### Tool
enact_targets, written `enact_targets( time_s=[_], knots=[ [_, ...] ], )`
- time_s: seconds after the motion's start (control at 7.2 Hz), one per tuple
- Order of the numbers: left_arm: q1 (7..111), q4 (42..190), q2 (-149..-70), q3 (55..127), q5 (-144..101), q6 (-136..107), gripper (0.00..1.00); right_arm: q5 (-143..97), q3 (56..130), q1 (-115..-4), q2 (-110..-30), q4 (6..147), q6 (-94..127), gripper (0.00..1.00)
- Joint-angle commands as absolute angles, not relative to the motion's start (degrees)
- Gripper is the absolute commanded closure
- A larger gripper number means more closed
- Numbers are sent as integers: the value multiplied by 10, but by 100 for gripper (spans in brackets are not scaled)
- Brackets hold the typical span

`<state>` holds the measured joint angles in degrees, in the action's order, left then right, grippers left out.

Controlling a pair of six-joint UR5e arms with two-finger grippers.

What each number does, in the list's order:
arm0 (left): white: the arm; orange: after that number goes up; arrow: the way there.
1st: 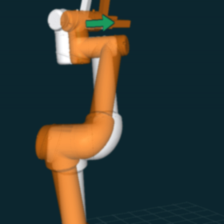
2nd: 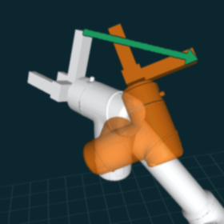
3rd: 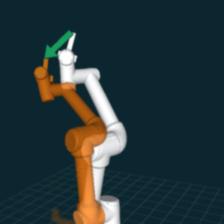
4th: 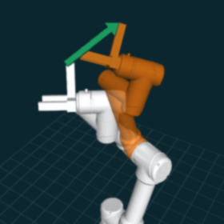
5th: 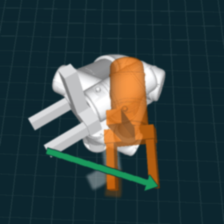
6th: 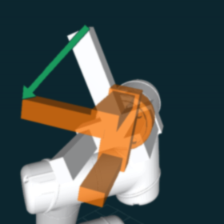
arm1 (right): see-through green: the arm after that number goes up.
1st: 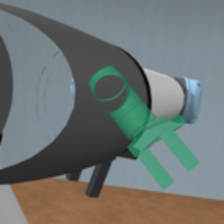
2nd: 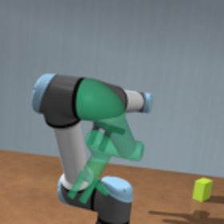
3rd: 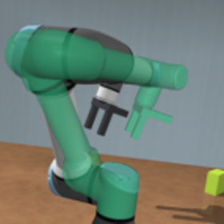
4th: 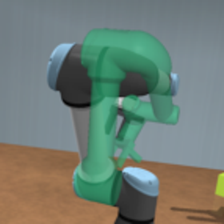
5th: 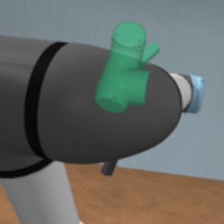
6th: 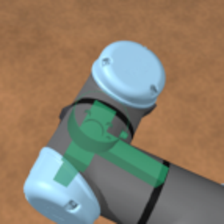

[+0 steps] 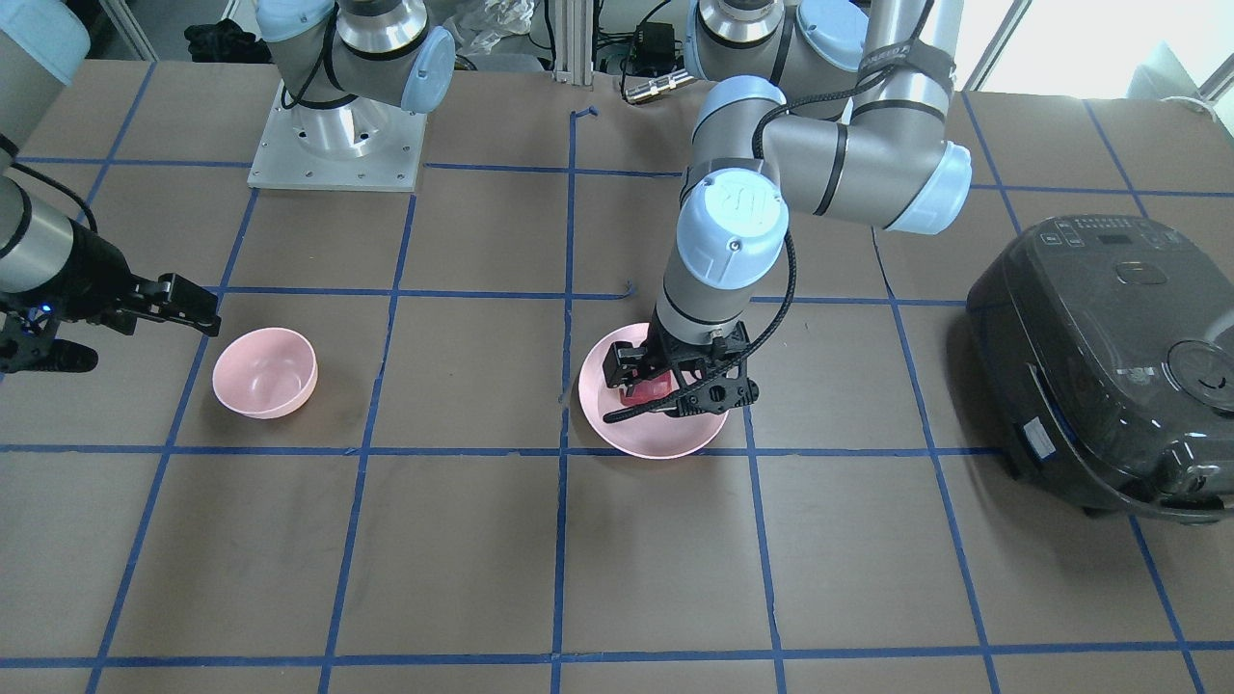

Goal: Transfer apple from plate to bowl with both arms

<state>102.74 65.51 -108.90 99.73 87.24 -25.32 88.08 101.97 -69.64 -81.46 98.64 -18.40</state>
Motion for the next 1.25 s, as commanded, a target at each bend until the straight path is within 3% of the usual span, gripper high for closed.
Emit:
enact_targets(
  time_s=[0.0, 0.56, 0.69, 0.83, 0.97, 1.11],
  knots=[
    [1055, 628, -1129, 1019, 873, -279, 0, 882, 1108, -690, -782, 1095, -205, 0],
    [1057, 626, -1150, 1035, 871, -236, 2, 888, 1126, -690, -727, 1136, -204, 0],
    [1057, 624, -1148, 1034, 871, -235, 40, 889, 1132, -690, -722, 1135, -200, 45],
    [1057, 623, -1144, 1032, 871, -238, 86, 890, 1132, -690, -722, 1135, -206, 92],
    [1057, 625, -1140, 1027, 868, -240, 100, 890, 1132, -690, -722, 1134, -206, 100],
    [1054, 624, -1135, 1019, 867, -240, 100, 890, 1127, -690, -723, 1133, -203, 100]
  ],
)
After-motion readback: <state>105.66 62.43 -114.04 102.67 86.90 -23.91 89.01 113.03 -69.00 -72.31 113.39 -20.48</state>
